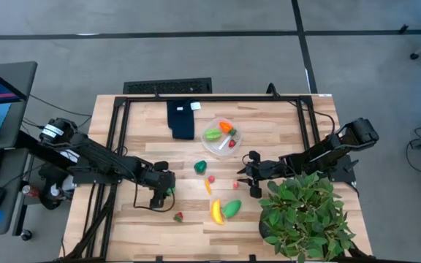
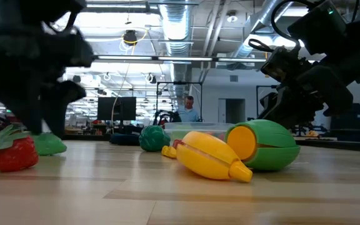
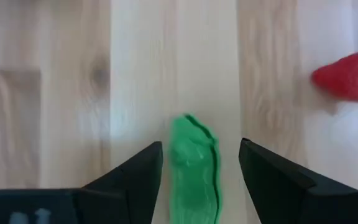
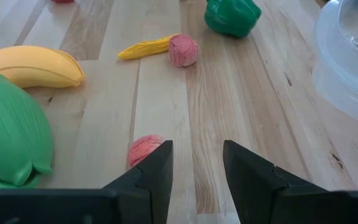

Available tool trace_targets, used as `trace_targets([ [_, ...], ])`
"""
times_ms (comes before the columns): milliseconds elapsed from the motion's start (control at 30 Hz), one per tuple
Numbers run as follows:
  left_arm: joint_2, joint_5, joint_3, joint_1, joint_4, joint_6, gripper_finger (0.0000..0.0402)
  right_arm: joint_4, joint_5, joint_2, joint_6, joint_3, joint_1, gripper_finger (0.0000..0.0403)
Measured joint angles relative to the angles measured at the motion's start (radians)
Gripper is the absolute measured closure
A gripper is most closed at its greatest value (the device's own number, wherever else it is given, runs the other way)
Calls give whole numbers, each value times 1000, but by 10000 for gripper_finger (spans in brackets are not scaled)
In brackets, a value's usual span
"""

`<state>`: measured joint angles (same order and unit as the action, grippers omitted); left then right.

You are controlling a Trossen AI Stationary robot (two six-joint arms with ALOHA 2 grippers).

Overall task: Pick and placing Produce into tupperware
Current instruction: Put the green peas into the transparent container

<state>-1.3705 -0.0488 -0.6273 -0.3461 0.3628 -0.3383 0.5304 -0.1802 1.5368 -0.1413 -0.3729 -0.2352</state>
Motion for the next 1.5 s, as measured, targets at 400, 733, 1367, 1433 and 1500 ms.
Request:
trace_targets([
  [400, 1, -71, -115, -1, 264, 38, 198, -5, 0, 0, -16, 0, 0, 269],
  [733, -68, -38, -111, -1, 259, 13, 198, -20, 0, 0, -28, 0, -14, 269],
  [1367, -101, 36, -106, -1, 200, 13, 198, -26, 0, 0, -42, 0, -14, 269],
  [1433, -108, 37, -101, -1, 199, 14, 198, -28, 0, 0, -43, 0, -14, 269],
  [1500, -114, 45, -84, -1, 153, 14, 198, -29, 0, 0, -43, 0, -14, 269],
])
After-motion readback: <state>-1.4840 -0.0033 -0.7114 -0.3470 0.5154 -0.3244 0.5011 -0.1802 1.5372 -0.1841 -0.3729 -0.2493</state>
